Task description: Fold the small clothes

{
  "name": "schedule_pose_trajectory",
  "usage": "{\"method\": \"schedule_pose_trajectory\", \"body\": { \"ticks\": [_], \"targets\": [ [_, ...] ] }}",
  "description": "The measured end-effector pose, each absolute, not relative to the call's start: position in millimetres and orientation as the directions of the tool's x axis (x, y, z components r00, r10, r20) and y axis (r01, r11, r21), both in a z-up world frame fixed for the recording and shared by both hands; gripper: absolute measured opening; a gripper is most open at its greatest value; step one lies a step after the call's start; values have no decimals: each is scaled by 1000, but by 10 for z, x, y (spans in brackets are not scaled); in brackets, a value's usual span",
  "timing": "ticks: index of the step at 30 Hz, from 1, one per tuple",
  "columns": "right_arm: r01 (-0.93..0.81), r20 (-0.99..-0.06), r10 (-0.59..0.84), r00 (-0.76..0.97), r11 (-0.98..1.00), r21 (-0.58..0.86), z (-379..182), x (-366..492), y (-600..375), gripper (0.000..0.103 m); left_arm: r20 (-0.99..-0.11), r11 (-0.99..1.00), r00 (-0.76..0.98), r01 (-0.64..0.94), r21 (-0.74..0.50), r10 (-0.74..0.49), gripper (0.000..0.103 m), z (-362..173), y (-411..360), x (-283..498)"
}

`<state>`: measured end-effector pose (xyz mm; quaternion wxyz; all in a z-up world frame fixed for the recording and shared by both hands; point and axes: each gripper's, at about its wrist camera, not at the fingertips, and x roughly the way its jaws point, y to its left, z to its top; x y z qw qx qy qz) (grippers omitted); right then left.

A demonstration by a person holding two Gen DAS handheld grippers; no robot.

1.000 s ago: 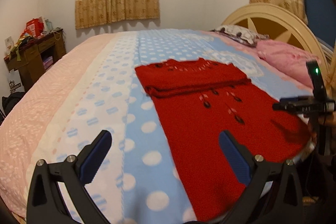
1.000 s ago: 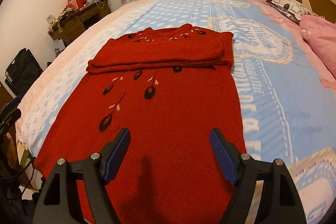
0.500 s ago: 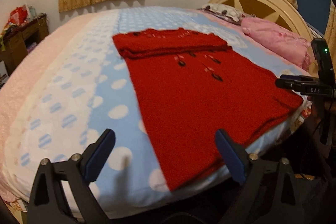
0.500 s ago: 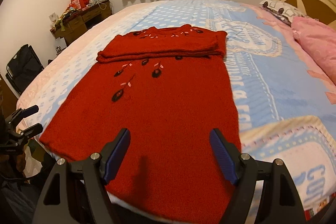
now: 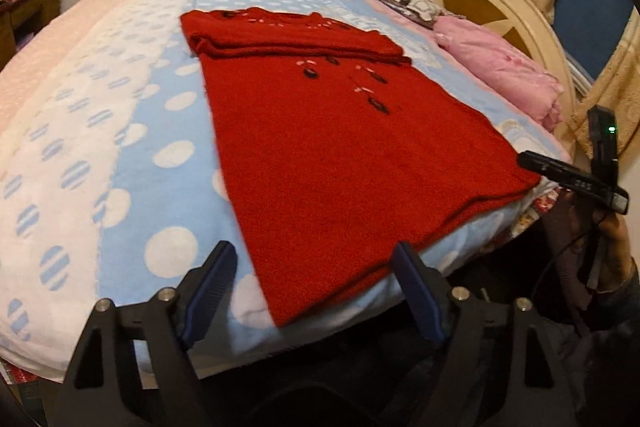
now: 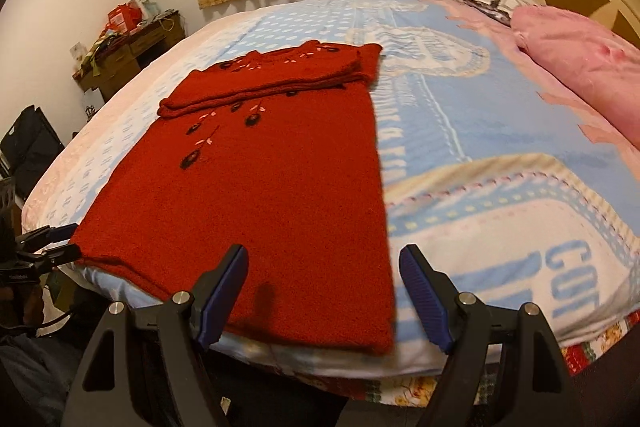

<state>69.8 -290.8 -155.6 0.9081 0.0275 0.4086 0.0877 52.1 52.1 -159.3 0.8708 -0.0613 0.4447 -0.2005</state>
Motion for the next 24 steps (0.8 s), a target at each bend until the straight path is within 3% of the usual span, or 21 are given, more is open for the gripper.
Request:
{"method": "schedule_pose_trajectory", "body": {
  "ticks": [24],
  "targets": [
    [-145,-708,299,639,952,271,-1632,477,-3126,75,-722,883,512,314,-348,-466,72,-1570,556,451]
  ]
}}
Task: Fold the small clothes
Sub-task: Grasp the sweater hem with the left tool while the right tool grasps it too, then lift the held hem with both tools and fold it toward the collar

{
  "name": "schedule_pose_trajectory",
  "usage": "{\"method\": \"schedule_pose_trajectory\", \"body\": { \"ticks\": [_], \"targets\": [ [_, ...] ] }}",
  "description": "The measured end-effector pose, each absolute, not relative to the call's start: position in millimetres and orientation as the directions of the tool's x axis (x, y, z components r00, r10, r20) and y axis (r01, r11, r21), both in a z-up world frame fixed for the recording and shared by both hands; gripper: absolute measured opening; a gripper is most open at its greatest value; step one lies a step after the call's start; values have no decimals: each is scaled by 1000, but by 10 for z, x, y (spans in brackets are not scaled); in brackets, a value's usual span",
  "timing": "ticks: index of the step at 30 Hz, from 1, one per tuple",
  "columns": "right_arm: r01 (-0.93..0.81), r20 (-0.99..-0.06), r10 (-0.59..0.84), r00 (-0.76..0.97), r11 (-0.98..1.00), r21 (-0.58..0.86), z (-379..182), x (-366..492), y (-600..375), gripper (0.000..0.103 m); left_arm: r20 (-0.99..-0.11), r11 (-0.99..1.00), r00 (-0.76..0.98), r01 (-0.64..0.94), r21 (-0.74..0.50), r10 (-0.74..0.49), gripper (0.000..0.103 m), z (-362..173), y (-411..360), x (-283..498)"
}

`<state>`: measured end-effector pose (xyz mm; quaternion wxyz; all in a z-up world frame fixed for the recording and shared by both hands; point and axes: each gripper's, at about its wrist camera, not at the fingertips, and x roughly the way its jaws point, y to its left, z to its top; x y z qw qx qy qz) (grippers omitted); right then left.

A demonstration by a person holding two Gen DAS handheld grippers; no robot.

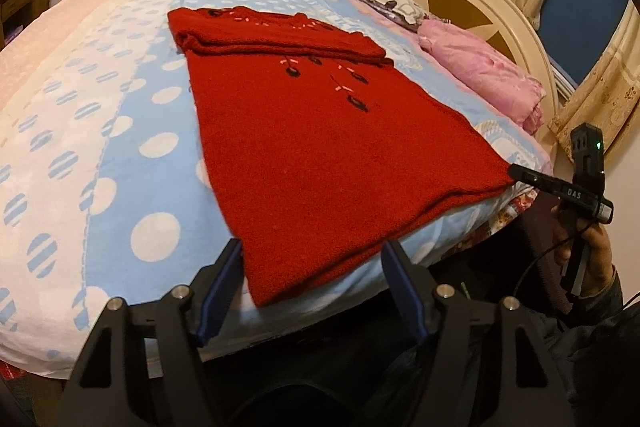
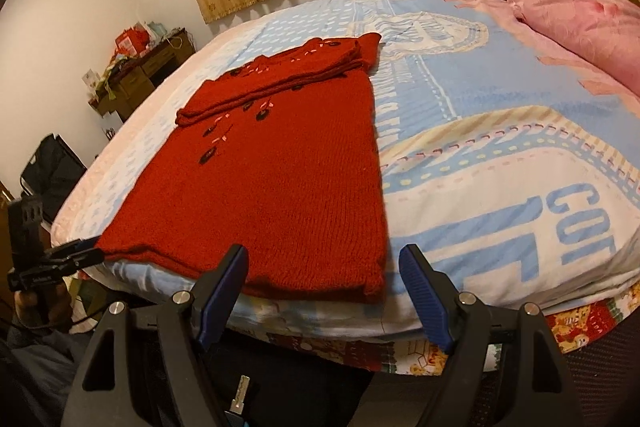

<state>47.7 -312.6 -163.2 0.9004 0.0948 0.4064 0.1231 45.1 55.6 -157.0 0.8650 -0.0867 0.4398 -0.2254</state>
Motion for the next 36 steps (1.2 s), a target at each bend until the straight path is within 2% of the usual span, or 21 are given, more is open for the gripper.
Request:
{"method": "schedule_pose_trajectory", "body": {
  "ticks": [1,2,3,4,6,7,8,9,10,22,31,36],
  "targets": [
    [-143,-708,295,641,953,267,-1631,477,-3128,65,-720,881,510,315,-352,-471,72,-1572,556,452],
    [-143,-709,290,643,955,260,-1628,473,-3126,59,-720,879,507,318,-355,-474,71,-1580,554,454],
    [-146,-709,291,642,955,260,-1630,475,-3124,55,-720,879,506,317,-356,-474,66,-1590,554,457],
    [-149,-710,292,640,954,259,-1638,478,-3124,54,-720,878,505,318,-357,-476,61,-1591,562,461],
    [-151,-712,283,643,958,244,-1653,481,-3120,48,-726,886,510,314,-342,-461,38,-1595,581,458],
    [-149,-709,283,645,958,246,-1654,481,-3128,39,-726,887,511,312,-341,-459,31,-1594,593,458],
    [-149,-706,288,648,956,253,-1653,480,-3145,31,-725,884,509,313,-347,-464,20,-1592,607,459],
    [-147,-701,289,652,955,257,-1651,477,-3167,17,-724,883,508,312,-351,-467,17,-1592,620,461],
    [-144,-695,291,657,954,262,-1648,473,-3192,13,-721,883,512,309,-353,-467,16,-1587,632,457],
    [-194,-577,369,729,919,343,-1393,446,-3282,10,-621,874,616,313,-372,-485,13,-1294,827,524],
    [-232,-500,438,748,877,421,-1102,770,-3307,10,-574,869,655,331,-368,-492,12,-1021,845,815],
    [-259,-468,449,761,872,416,-903,977,-3257,9,-554,864,665,348,-363,-501,12,-884,830,973]
  ]
}}
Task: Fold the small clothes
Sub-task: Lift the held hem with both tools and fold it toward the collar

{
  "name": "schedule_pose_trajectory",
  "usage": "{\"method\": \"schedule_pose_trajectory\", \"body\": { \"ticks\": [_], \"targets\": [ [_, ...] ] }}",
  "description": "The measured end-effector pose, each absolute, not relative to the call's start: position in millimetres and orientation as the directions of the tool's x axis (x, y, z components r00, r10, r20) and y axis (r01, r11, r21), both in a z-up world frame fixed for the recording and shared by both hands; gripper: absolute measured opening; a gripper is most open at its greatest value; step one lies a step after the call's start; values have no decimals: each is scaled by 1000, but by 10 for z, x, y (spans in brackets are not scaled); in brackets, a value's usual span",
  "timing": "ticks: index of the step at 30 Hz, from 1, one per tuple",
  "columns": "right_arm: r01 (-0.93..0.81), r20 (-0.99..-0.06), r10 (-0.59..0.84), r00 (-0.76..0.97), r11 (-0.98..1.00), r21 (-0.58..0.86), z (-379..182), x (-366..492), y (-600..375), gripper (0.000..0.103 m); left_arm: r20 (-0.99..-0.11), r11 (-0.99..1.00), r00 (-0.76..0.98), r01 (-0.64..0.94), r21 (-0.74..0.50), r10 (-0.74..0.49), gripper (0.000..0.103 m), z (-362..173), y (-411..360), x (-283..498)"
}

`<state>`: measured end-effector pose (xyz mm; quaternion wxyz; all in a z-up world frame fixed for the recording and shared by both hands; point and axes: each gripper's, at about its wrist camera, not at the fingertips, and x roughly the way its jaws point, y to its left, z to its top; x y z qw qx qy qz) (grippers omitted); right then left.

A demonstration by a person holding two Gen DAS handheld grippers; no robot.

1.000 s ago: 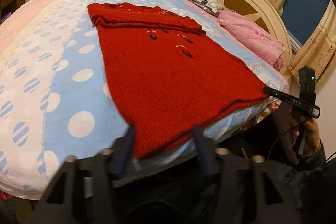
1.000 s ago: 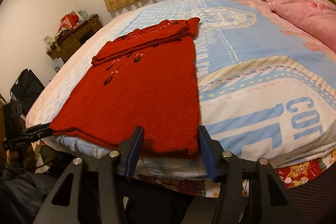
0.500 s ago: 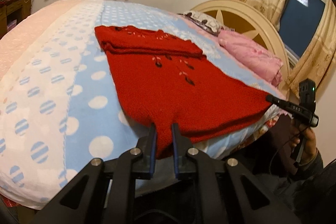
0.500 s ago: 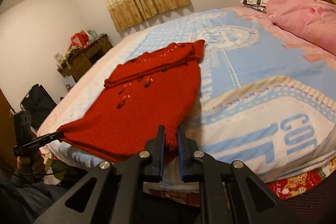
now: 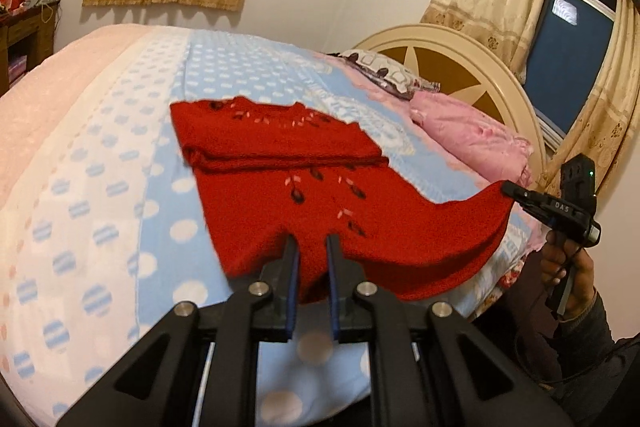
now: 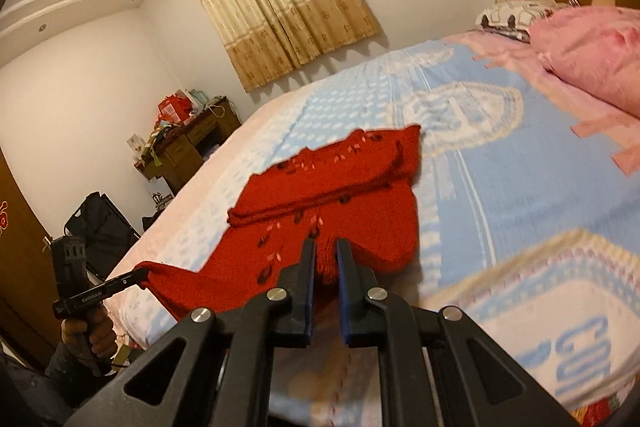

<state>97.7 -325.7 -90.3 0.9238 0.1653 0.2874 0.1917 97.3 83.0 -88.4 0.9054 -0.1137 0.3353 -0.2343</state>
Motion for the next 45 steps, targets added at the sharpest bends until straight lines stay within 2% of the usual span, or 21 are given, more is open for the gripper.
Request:
{"method": "schedule_pose_trajectory", "body": {
  "ticks": [17,31,38,45],
  "targets": [
    [-308,-439,470,765,867,392,-347,1864,-3093,9,-517,877,711,344,-336,-477,12,-474,976,1806],
    [-277,-482,443,756,883,378,-176,2956,-2970,9,-515,878,718,312,-363,-468,12,-339,1064,2781],
    [-235,-531,414,740,898,371,-332,3643,-2910,9,-561,894,705,262,-362,-434,12,-535,1098,3383],
    [-156,-607,382,696,907,392,-789,4355,-2914,9,-656,897,625,195,-396,-425,12,-1081,1175,4059]
  ]
}}
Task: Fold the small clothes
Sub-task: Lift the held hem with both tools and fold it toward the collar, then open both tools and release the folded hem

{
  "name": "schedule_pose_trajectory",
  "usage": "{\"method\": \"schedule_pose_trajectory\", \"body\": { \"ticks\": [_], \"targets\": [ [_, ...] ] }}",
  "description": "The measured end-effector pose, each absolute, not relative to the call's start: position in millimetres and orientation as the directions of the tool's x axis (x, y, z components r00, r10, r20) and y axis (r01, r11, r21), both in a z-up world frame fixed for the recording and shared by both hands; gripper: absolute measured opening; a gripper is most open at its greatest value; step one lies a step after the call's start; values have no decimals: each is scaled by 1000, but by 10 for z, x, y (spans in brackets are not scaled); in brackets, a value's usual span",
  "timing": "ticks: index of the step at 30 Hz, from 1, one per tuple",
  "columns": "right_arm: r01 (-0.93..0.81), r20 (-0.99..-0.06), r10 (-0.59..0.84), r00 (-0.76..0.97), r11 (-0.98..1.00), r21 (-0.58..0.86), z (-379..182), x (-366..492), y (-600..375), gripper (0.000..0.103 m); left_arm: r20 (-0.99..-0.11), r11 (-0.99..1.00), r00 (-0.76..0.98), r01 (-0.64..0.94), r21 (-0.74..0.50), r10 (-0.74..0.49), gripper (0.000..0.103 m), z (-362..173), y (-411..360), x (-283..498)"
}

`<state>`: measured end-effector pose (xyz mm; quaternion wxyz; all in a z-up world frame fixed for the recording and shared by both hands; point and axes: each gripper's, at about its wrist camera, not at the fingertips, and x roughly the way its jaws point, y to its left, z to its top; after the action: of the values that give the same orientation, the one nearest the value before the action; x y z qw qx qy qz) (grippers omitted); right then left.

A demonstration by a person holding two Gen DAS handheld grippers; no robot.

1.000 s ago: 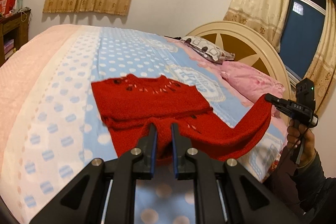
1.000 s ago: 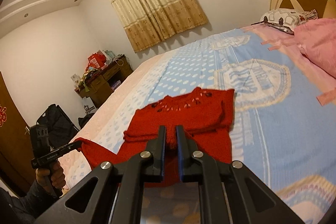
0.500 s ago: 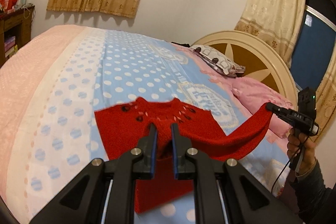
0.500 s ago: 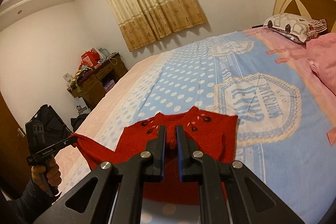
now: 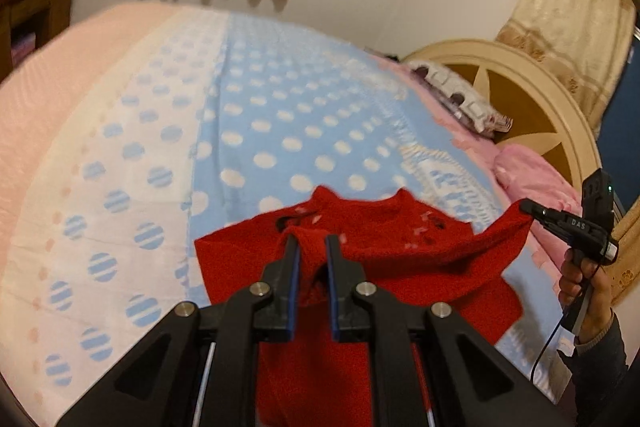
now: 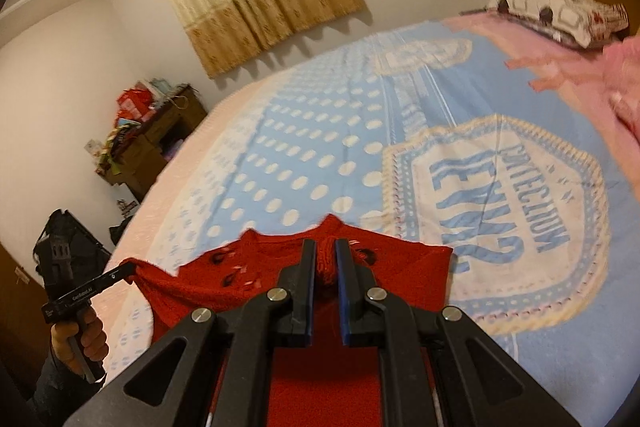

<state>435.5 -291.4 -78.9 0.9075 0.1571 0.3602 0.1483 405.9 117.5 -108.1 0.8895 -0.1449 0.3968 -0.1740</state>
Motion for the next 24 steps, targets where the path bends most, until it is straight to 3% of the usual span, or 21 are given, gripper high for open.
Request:
{"method": "schedule_pose_trajectory", "body": {
  "ticks": [9,11,12,13,14,15,21,24],
  "targets": [
    [-7,-721,322,614,915,404,-1512,5182,-3011,10,-711,925,606,126,-358,-357,13,-1520,1239,4415],
    [17,-733,294,613,923,385,-1583,5274,-3020,15,-699,925,621,125,-358,-354,16,-1486,1275,4393],
    [26,-741,267,616,934,357,-1593,5293,-3006,35,-691,924,628,134,-357,-358,24,-1452,1296,4354],
    [25,-744,248,620,942,335,-1588,5295,-2993,75,-687,928,636,138,-347,-352,33,-1429,1306,4324],
    [4,-736,257,626,943,332,-1574,5276,-2970,88,-684,934,647,141,-327,-337,52,-1413,1313,4301],
    [-18,-725,274,632,940,340,-1557,5253,-2958,92,-674,944,668,154,-290,-316,64,-1379,1311,4224],
    [-132,-749,227,622,974,185,-1480,5057,-2742,92,-687,960,673,241,-146,-273,80,-1422,1145,4036],
    [-165,-787,206,581,977,134,-1571,5084,-2642,92,-716,974,676,224,-21,-171,81,-1532,993,4132]
  ]
}}
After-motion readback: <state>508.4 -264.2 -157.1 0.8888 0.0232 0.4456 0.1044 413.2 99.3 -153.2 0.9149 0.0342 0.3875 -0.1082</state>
